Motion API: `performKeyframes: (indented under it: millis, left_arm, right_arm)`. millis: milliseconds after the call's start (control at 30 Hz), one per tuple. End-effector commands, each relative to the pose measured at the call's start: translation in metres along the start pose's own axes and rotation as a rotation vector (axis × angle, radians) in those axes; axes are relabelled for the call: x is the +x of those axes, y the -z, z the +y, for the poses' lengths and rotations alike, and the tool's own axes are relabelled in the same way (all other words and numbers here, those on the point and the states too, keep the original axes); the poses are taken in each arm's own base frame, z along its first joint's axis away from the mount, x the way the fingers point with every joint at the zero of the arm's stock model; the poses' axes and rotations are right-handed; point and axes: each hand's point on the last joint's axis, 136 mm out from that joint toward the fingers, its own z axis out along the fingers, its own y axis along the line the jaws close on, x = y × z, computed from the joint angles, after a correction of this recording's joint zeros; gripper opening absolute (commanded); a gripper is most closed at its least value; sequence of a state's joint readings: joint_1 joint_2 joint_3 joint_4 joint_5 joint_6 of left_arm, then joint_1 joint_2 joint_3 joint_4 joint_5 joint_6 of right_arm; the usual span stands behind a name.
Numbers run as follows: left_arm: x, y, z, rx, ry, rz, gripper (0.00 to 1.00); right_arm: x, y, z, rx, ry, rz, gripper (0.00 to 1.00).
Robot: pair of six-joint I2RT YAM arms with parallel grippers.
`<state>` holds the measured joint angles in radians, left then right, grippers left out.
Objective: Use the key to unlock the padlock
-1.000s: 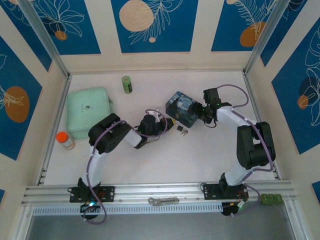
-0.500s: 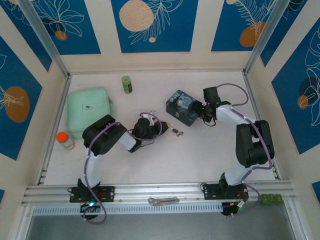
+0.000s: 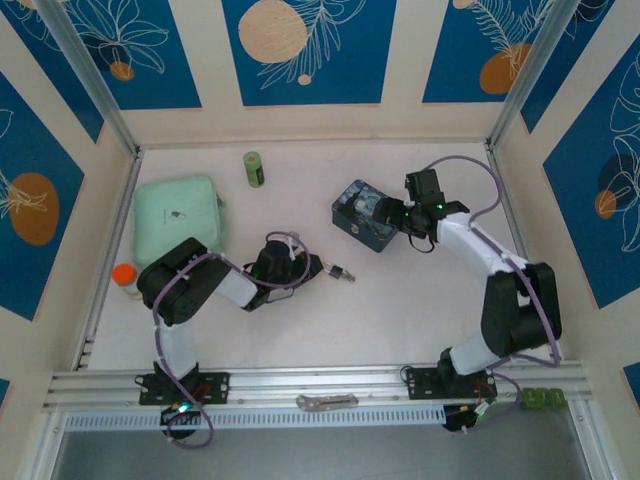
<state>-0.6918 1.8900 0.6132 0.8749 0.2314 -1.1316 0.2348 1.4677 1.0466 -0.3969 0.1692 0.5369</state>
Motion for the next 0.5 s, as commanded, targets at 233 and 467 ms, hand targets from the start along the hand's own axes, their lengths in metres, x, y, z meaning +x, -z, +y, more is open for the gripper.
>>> performKeyframes:
  millis: [233,467]
  left_arm:
    - [-0.021,0.036,0.018,-0.167,-0.088,-0.054,0.61]
    - [-0.083,0.115,-0.009,-0.394,-0.413,-0.209,0.94]
  right_arm:
    - [0.012,0.033,-0.050,0.115,0.043,-0.081,0.87]
    - [0.006,0.027,-0.091,0.164,0.055,-0.168,0.87]
